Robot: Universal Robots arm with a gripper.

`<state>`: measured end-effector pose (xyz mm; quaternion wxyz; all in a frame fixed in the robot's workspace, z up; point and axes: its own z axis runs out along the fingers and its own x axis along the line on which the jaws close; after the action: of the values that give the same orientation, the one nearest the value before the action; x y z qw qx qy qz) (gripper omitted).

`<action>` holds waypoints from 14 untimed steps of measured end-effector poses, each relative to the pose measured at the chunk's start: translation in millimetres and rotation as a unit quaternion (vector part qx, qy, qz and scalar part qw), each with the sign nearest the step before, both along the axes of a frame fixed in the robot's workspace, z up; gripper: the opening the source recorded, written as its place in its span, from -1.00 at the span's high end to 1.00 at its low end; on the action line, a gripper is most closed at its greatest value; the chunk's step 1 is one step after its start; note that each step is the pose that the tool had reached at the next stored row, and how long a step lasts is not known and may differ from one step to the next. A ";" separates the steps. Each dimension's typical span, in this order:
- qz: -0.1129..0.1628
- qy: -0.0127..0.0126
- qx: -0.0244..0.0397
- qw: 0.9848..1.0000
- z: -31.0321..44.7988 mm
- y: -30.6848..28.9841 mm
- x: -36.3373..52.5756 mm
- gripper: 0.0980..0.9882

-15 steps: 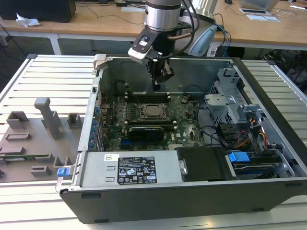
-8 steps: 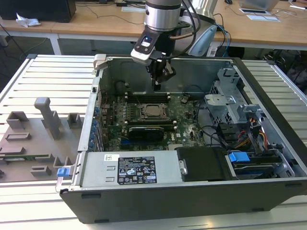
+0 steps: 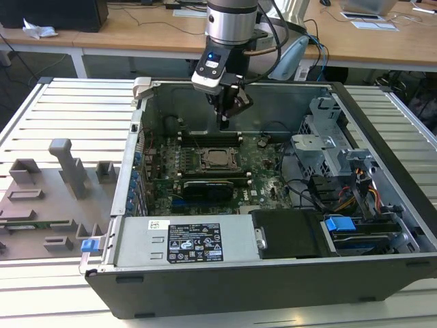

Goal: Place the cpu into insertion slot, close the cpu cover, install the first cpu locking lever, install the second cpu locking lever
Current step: 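Install the first cpu locking lever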

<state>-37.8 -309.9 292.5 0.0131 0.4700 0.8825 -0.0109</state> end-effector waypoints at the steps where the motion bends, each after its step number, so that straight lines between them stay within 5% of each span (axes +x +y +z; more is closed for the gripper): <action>1: 0.005 0.000 0.000 1.000 0.0 0.0 0.0 0.98; 8: 0.057 0.000 0.000 0.998 0.0 0.0 0.0 0.98; 14: 0.106 0.000 0.000 0.994 0.0 0.0 0.0 0.98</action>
<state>-37.8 -309.9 292.5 0.0141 0.3733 0.9275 -0.0094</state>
